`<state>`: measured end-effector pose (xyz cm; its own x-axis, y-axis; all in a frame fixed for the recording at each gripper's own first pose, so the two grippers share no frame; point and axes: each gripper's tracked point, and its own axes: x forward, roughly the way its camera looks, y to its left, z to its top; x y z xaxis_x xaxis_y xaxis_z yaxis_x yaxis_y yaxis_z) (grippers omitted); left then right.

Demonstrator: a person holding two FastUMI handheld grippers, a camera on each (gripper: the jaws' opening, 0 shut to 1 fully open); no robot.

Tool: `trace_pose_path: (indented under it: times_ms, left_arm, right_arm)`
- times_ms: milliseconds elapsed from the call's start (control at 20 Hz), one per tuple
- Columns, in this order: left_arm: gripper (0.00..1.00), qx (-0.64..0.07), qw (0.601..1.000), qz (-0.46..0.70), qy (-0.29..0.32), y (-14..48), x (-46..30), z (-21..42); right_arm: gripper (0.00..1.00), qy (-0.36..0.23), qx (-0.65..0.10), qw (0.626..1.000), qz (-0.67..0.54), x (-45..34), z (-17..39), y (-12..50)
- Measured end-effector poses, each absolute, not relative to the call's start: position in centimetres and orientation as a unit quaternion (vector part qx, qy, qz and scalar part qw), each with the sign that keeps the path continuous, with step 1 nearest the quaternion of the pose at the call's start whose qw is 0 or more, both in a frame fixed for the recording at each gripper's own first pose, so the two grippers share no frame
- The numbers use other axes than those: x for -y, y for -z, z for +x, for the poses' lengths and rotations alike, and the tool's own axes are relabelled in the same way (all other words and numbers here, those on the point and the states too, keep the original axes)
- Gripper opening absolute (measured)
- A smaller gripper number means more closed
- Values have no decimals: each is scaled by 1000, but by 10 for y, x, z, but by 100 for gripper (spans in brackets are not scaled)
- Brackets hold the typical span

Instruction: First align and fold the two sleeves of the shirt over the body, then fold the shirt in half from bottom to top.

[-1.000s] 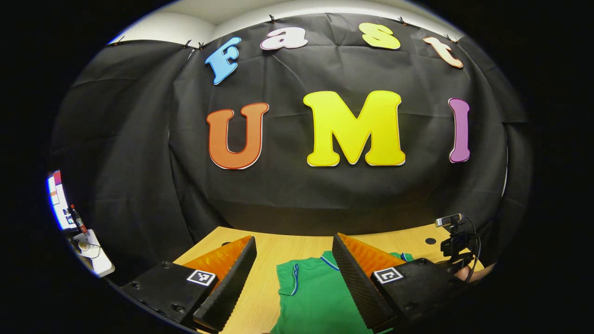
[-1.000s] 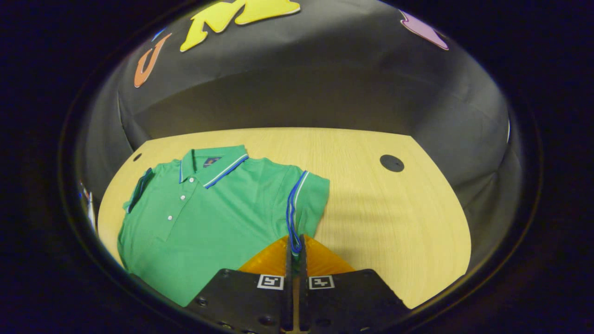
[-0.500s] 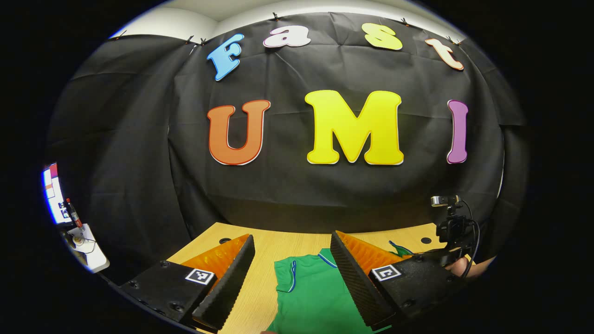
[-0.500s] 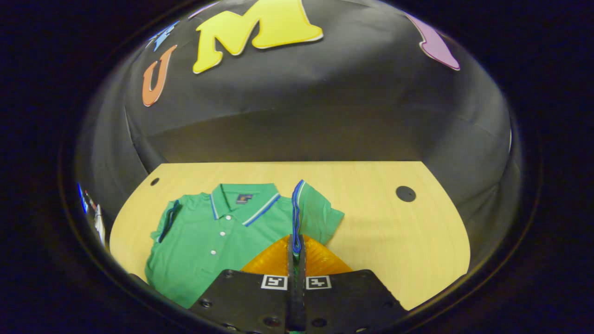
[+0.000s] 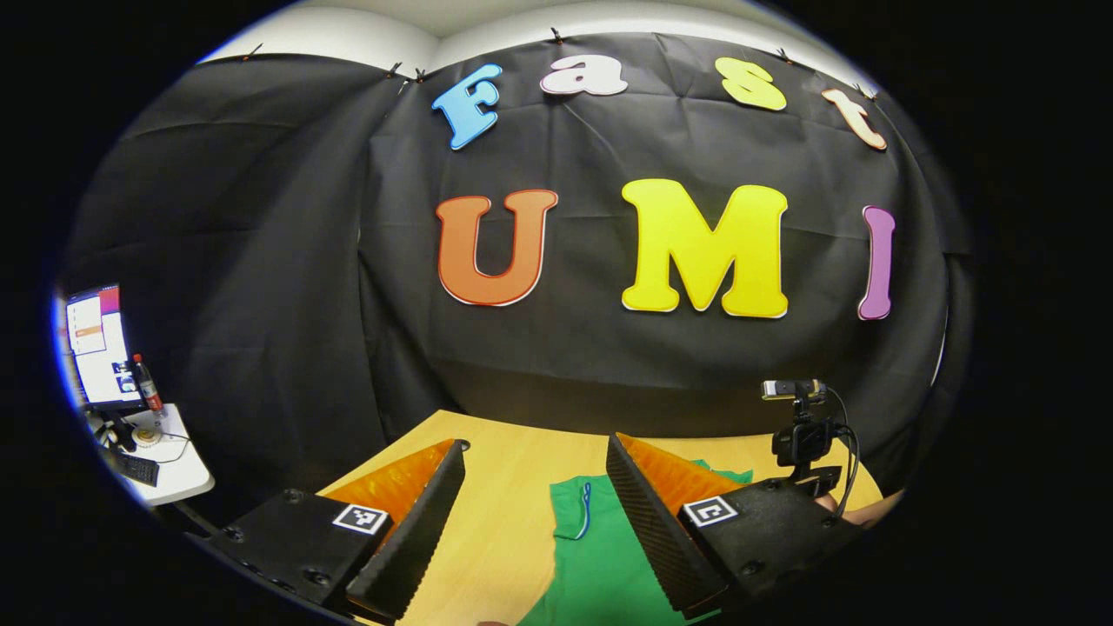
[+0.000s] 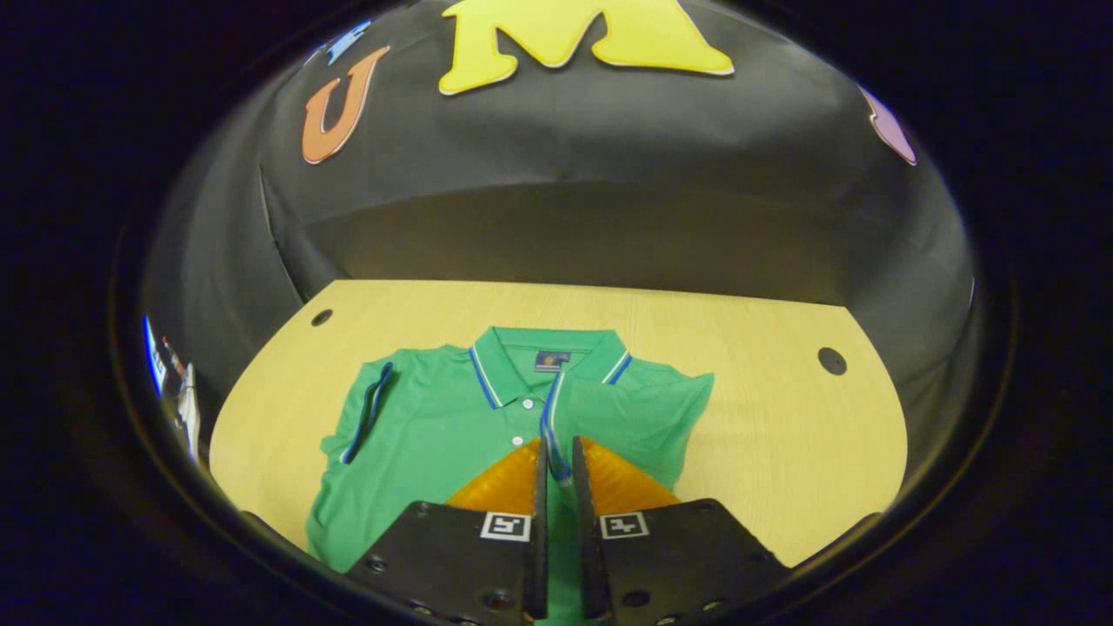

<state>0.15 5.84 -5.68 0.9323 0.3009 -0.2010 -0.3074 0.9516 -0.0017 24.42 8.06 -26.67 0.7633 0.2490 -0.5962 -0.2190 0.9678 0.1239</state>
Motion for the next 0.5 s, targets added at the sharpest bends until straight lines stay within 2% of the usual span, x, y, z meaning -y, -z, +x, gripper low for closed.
trace_pose_path:
  times_ms: [50, 300, 500]
  left_arm:
    - [100, -98, 983, -15, -157, 55, -63, 0]
    - [100, -95, 986, -17, -133, 64, -66, 9]
    - [100, -113, 990, 12, -83, 109, -53, 39]
  right_arm:
    - [20, -125, -314, 941, 28, -83, 240, 259]
    - [97, -106, -281, 954, 15, -73, 220, 226]
    - [98, -87, -248, 965, 16, -49, 185, 186]
